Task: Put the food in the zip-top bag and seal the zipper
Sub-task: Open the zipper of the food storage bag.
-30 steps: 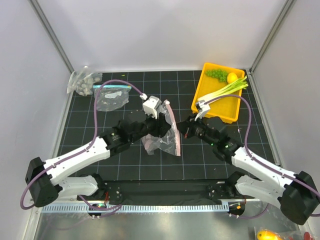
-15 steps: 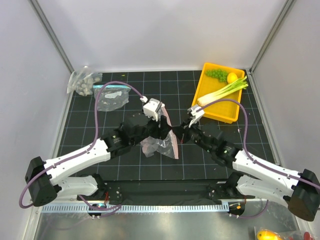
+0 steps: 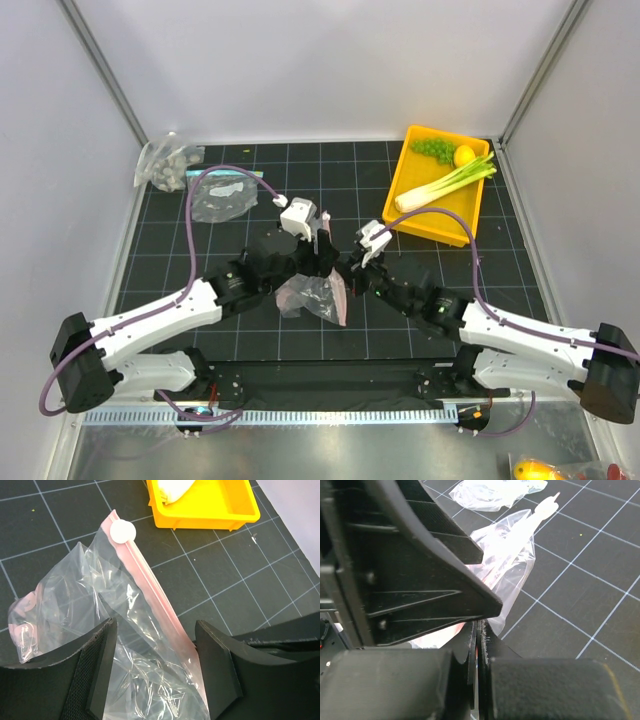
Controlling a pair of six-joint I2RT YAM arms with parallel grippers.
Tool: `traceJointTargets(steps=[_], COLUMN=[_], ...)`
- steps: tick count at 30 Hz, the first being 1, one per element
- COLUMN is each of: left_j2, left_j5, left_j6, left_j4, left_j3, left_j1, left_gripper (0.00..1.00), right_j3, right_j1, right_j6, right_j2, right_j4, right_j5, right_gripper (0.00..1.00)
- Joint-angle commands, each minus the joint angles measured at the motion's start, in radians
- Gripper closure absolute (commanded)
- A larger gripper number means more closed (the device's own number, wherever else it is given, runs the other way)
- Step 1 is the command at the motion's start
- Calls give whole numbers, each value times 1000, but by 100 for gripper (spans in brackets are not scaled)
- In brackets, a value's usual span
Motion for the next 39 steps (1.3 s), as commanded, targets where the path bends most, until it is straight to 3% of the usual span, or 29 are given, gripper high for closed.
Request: traceJointTargets(steps=[1, 5, 6, 9, 18, 31, 33, 35, 39], left_j2=[-1, 27, 31, 30, -3, 19, 17, 17, 14], left_j5=[-39, -29, -29, -27, -49, -52, -46, -38, -15], left_j6=[-16, -20, -20, -17, 9, 35, 42, 50, 67], left_j4=[32, 31, 26, 23, 12, -17, -18, -21, -24], left_j3=[9, 18, 24, 23, 18, 41, 42, 45, 49], left_j1=[0, 0, 0, 0, 0, -2, 0, 0, -2], left_gripper=[33, 48, 58, 73, 98, 100, 100, 100, 100], right_j3=[45, 45, 48, 51, 80, 95, 98, 101, 111], right_j1=[26, 48, 49, 49, 49, 48, 48, 48, 48], right_j6=[-49, -61, -62, -52, -10, 0, 0, -3, -4], right_j2=[-2, 1, 1, 7, 50, 69, 76, 78, 107], right_j4=[42, 40, 39, 28, -21, -47, -49, -46, -47], right_j5=[61, 99, 107, 157, 337, 377, 362, 334, 308], right_gripper=[99, 99, 99, 99, 99, 99, 92, 75, 63])
